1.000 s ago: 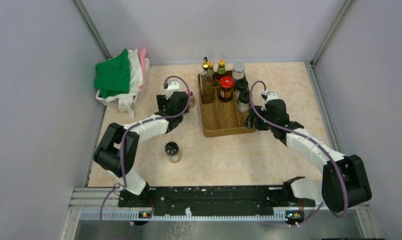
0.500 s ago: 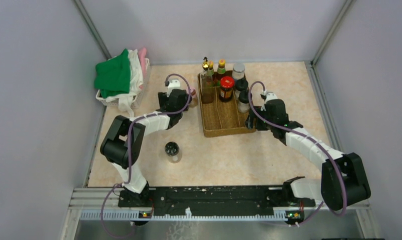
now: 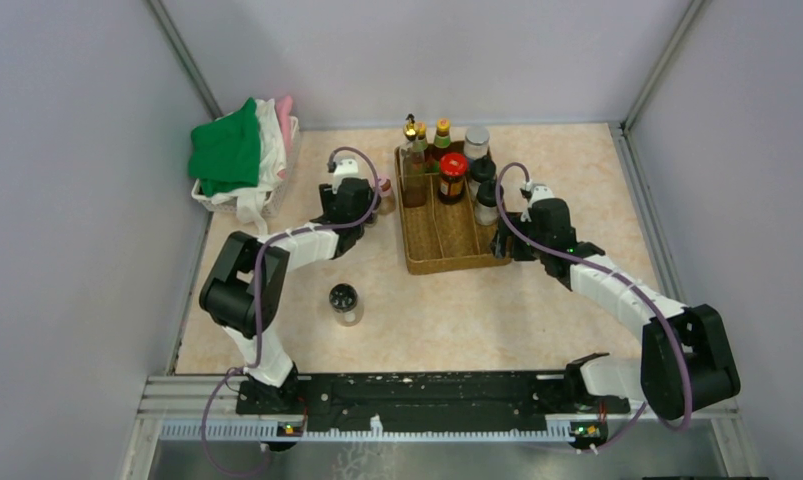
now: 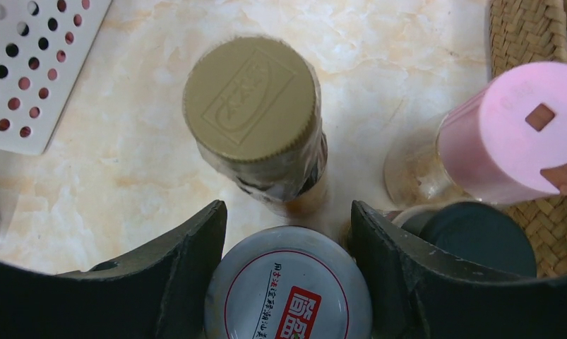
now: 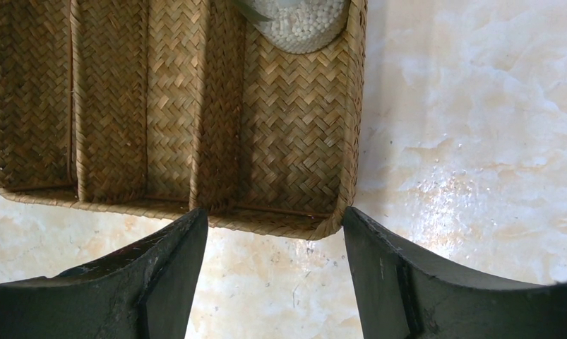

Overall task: Organize the condiment bottles
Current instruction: Pick up the bottle from the center of the board, then place the bottle in the storage box.

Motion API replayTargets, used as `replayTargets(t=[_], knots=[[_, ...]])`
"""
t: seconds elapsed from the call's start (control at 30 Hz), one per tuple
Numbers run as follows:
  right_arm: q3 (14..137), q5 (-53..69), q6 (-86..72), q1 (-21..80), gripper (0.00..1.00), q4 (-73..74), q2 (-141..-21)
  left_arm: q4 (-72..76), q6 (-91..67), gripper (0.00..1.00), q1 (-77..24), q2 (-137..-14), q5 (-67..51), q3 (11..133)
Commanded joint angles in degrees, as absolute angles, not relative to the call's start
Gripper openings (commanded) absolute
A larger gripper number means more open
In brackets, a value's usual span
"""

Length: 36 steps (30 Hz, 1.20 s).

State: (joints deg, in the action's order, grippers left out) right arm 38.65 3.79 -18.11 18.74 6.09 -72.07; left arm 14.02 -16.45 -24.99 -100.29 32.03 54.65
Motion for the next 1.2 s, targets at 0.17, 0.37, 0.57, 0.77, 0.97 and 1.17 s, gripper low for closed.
replayTargets(t=[0.17, 0.37, 0.57, 0.77, 0.97, 1.17], knots=[[38.15, 5.9, -19.05, 19.16, 0.68, 3.54, -71.6, 7.46, -18.24, 0.21, -24.94, -90.76, 27.85, 52.6], [38.14, 5.86, -19.27, 19.2, 0.68, 4.0, -70.72, 5.68, -14.97, 0.2, -25.09, -83.46, 18.51, 54.81], [38.1, 5.67, -19.77, 19.18, 0.68, 3.73, -70.56, 3.78, -12.25, 0.2, -26.36, -80.06, 11.18, 59.37], [38.14, 5.6, -19.76, 19.16, 0.68, 3.67, -70.39, 2.07, -12.05, 0.2, -29.67, -79.42, 7.87, 62.82], [38.49, 5.34, -19.67, 19.17, 0.68, 4.2, -69.88, 2.16, -12.02, 0.21, -33.57, -81.57, 6.34, 65.9], [38.41, 5.14, -19.72, 19.16, 0.68, 4.22, -69.73, 4.94, -11.57, 0.21, -38.09, -86.16, 6.62, 69.06]])
